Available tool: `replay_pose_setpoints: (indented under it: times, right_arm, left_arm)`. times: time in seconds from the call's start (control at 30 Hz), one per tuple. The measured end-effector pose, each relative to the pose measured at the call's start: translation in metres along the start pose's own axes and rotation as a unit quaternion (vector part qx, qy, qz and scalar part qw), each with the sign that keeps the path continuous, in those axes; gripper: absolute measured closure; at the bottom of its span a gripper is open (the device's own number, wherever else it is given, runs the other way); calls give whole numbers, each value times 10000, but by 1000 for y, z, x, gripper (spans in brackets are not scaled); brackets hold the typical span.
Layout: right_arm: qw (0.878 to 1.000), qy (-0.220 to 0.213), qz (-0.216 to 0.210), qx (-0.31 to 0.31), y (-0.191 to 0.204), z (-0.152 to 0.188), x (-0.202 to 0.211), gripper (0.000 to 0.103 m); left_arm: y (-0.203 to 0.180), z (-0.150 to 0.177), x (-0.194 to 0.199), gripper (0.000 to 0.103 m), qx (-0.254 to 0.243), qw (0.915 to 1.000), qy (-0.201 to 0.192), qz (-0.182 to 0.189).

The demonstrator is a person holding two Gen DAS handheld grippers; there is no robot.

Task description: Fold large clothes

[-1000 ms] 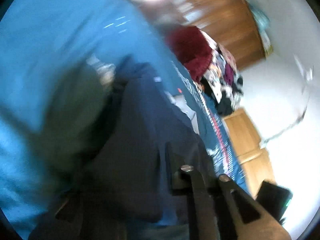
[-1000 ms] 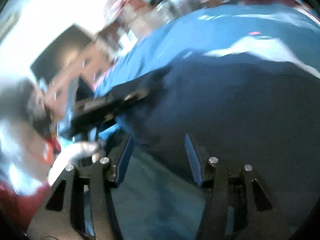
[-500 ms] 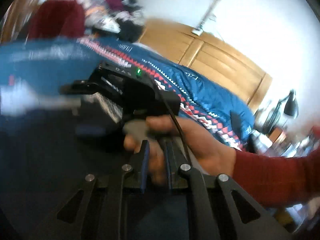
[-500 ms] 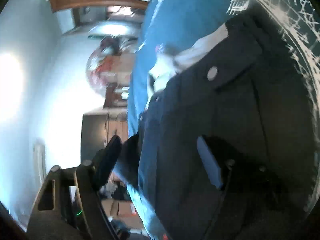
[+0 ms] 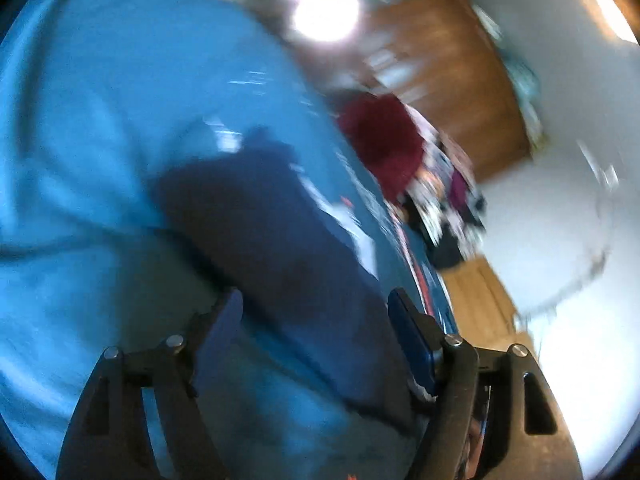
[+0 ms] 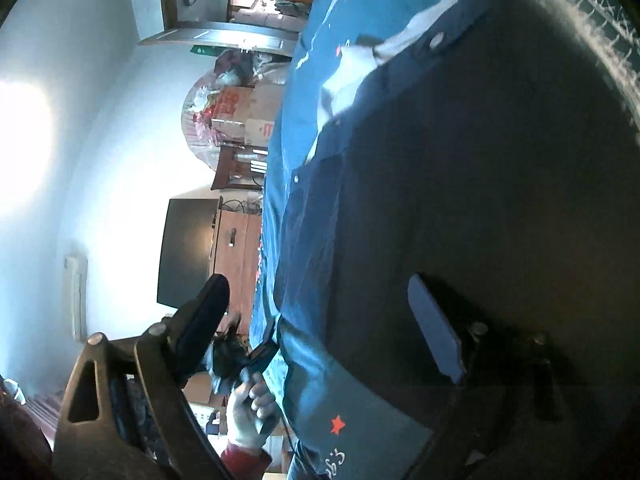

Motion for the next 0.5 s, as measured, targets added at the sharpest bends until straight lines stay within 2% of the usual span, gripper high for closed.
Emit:
replay_pose_setpoints:
  times: [0.1,0.33,0.4,0.5]
  right_arm:
    - [10000,46,58,41,3,7,-1,12]
    - [9995,119,207,184,8,20,-8,12]
    - [9992,155,245,281,10,23,-15,12]
    - [9982,220,345,432,11,30,-25,12]
  left_arm:
    - [23,-5,-11,29,378,9993,23,-57]
    - [23,-23,-46,29,375,9991,14,183]
    - [15,-23,-63,26,358,9990,140,224]
    - [17,-27,-86,22,240,9995,150,121]
Point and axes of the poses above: each gripper's, at about its wrist camera, not at the fingertips, and x roughly against the way its jaws point, y to its left, z to its underside, the point moved 6 cm from there along -x, roughly the way its jaws point, and after that the axes turned 11 degrees about -y, right-handed, at the moved point
